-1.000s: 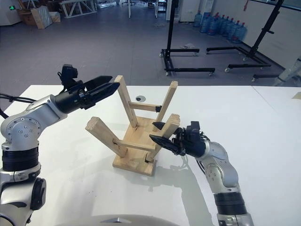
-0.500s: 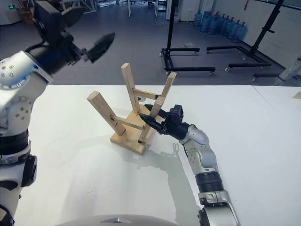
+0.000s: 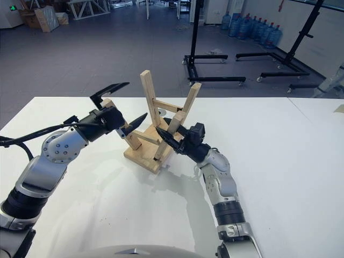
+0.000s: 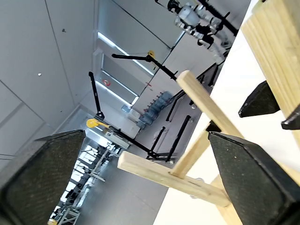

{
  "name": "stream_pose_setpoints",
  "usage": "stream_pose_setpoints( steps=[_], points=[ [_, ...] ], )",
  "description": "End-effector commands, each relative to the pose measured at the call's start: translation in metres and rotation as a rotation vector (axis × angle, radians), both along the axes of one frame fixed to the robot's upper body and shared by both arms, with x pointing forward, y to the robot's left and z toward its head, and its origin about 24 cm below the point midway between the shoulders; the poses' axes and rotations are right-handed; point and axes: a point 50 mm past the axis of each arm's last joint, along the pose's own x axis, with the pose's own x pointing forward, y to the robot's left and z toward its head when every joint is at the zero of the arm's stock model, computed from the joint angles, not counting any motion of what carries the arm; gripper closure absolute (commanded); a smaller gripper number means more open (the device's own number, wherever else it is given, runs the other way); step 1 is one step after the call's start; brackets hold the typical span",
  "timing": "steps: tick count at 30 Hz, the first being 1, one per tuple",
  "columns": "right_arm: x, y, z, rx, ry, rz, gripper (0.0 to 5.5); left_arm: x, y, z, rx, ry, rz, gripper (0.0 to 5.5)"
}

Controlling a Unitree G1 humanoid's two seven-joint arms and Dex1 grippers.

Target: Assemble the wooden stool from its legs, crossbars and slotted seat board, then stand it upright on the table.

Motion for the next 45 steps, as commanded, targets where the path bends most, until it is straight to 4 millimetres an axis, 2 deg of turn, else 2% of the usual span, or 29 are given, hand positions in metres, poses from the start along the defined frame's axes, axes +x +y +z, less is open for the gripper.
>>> stream_pose_setpoints(
  steps=[1,7,20,33,38,43,45],
  points=[
    [-0.013,-0.001,-0.025,-0.025,0.044,-0.02,3.44,-0.001,-0.001,-0.008,0.012,0.027,-0.015,0.69],
    [-0.021,0.012,-0.033,-0.112,-0.013,-0.006,3.44,0.001,0.001,-0.011,0.013,0.04,-0.011,0.69],
    [-0.011,0.021,-0.01,-0.136,-0.036,0.027,3.44,0.008,0.003,-0.013,0.078,-0.035,0.026,0.69],
    [-0.009,0.026,-0.006,-0.168,-0.029,0.042,3.44,0.009,-0.003,-0.019,0.113,-0.057,0.008,0.69],
    [-0.008,0.028,-0.003,-0.165,-0.03,0.047,3.44,0.008,-0.009,-0.032,0.173,-0.059,0.001,0.69],
    [-0.009,0.028,-0.002,-0.162,-0.029,0.049,3.44,0.02,-0.002,-0.016,0.148,-0.124,0.095,0.69],
    [-0.009,0.028,-0.003,-0.162,-0.025,0.048,3.44,0.023,0.0,-0.019,0.16,-0.117,0.117,0.69]
  ],
)
